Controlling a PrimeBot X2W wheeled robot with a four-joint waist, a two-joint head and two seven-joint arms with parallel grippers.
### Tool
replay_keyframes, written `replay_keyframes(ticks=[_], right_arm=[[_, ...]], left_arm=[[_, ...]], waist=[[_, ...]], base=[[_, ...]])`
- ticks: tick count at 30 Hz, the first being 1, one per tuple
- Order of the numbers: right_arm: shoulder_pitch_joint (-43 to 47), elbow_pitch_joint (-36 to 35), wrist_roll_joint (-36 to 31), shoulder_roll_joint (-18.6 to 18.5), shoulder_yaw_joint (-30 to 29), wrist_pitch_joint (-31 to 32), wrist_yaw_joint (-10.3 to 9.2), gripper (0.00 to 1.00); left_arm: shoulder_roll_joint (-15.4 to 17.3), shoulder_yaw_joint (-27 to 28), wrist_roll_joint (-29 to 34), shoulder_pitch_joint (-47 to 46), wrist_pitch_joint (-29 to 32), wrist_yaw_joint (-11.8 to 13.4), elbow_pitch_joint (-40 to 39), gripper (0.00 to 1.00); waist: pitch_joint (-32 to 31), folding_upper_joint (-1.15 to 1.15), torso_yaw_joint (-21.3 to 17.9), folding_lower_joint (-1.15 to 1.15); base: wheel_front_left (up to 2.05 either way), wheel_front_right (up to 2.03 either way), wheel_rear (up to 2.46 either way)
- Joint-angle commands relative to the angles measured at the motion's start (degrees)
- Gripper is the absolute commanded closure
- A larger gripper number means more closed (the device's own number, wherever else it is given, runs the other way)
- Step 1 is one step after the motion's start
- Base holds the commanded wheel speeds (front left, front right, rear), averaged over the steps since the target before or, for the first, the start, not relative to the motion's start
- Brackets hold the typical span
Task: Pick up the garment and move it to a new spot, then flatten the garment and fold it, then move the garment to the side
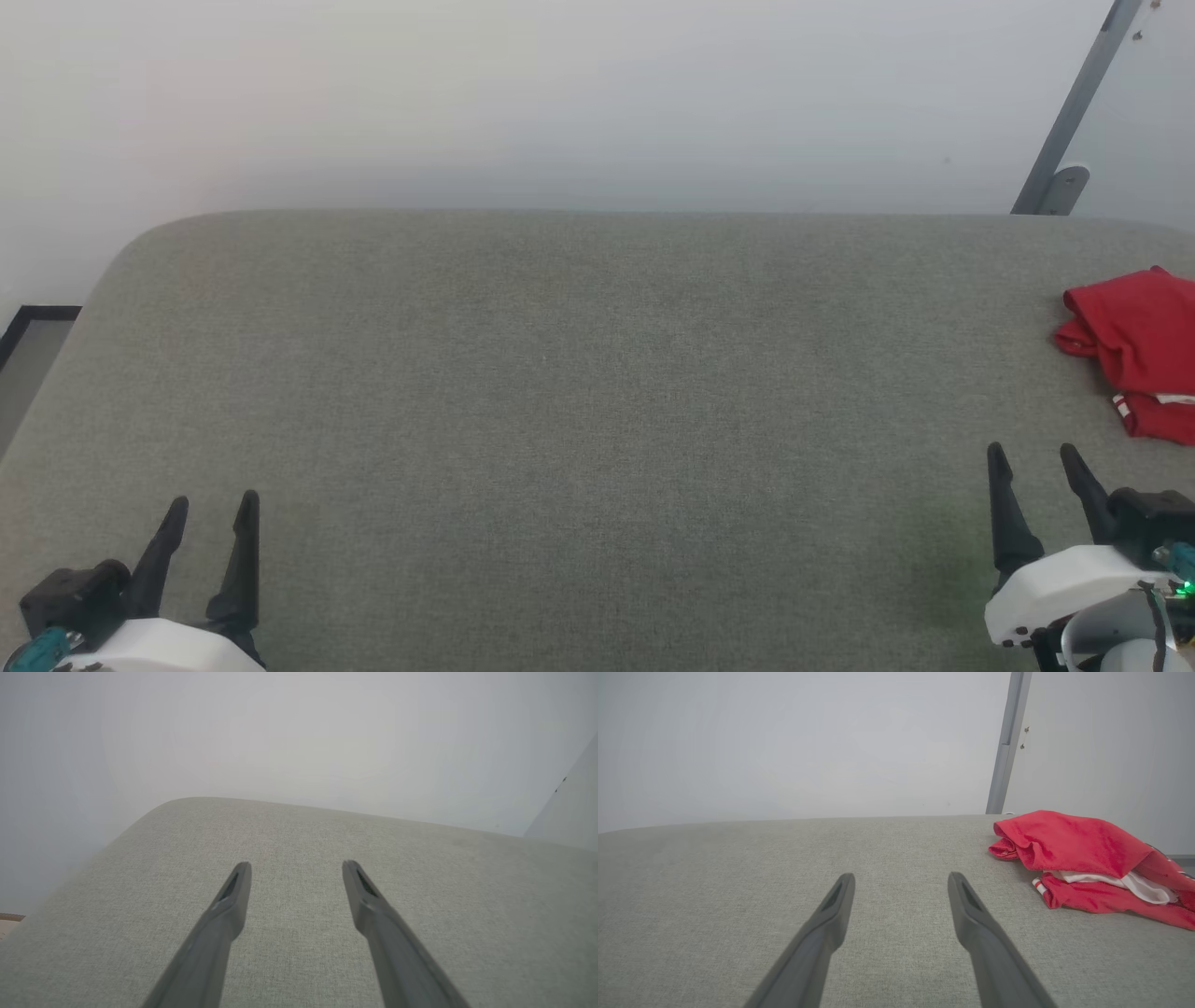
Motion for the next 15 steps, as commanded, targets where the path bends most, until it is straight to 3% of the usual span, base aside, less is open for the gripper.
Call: replay_keyframes(ticks=[1, 3, 4, 8, 15], right_arm=[[0.4, -0.5, -0.1, 0.2, -0.1, 0.1, 0.0, 0.0], [0.5, -0.7, -0.2, 0.4, -0.2, 0.2, 0.0, 0.0], [0.1, -0.4, -0.1, 0.3, -0.1, 0.2, 0.0, 1.0], [1.0, 1.4, 0.6, 0.9, -0.2, 0.7, 0.0, 1.0], [0.4, 1.0, 8.6, 1.2, -0.3, 2.8, 0.0, 1.0]], left_arm=[[0.0, 0.1, 0.1, 0.5, -0.2, -0.1, -0.4, 0.0], [-0.1, 0.6, 0.3, 0.6, -0.2, -0.1, -0.7, 0.0], [-0.2, 0.3, 0.0, 0.1, 0.0, 0.0, -0.4, 1.0], [-2.0, -0.1, -0.7, 0.8, 0.4, 0.0, 1.2, 1.0], [-3.3, 0.5, -7.0, -0.1, 2.5, 0.0, 0.7, 1.0]], waist=[[0.0, 0.0, 0.0, 0.0], [0.0, 0.0, 0.0, 0.0], [0.0, 0.0, 0.0, 0.0], [0.0, 0.0, 0.0, 0.0], [0.1, 0.0, -0.2, 0.0]], base=[[0.0, 0.0, 0.0], [0.0, 0.0, 0.0], [0.0, 0.0, 0.0], [0.0, 0.0, 0.0], [0.0, 0.0, 0.0]])
